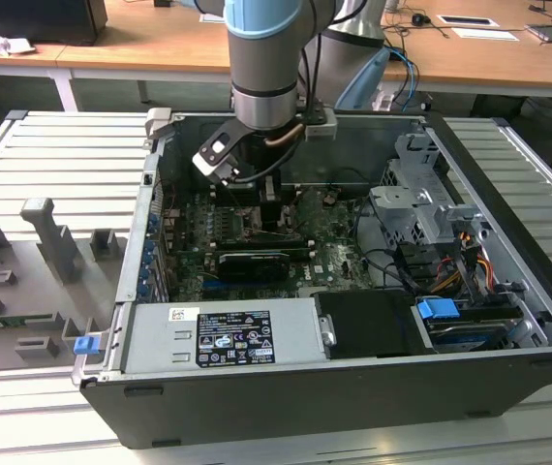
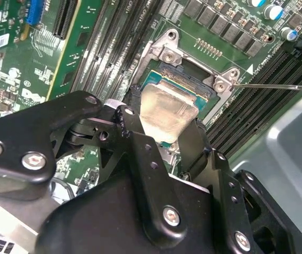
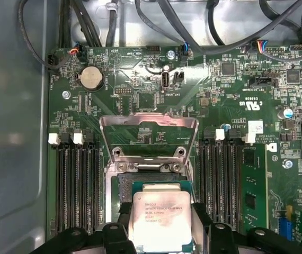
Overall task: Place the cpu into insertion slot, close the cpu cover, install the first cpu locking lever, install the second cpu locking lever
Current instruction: 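Place the cpu into insertion slot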
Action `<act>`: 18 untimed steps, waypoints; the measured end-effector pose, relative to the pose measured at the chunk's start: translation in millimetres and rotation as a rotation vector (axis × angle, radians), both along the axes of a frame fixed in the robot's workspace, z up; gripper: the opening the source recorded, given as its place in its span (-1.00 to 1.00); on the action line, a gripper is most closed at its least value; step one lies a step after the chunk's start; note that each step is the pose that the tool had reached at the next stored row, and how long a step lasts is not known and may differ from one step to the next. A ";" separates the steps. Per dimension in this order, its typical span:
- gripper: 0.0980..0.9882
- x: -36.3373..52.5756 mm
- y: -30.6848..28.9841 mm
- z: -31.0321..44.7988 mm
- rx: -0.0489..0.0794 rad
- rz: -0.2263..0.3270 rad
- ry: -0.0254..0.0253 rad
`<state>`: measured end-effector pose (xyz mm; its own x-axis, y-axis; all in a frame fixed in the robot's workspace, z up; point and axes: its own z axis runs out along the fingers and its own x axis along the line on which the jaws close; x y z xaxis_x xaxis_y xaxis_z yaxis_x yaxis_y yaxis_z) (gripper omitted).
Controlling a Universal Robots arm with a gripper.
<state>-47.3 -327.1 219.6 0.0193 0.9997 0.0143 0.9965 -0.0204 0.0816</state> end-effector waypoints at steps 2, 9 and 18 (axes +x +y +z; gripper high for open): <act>-0.04 -0.1 2.0 -2.6 0.000 -0.009 0.0000; -0.04 0.0 6.7 -12.8 0.000 -0.015 0.0002; -0.04 0.6 7.8 -16.6 -0.008 -0.009 0.0000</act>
<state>-46.7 -319.2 202.9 0.0286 0.9996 0.0067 0.9962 -0.0290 0.0817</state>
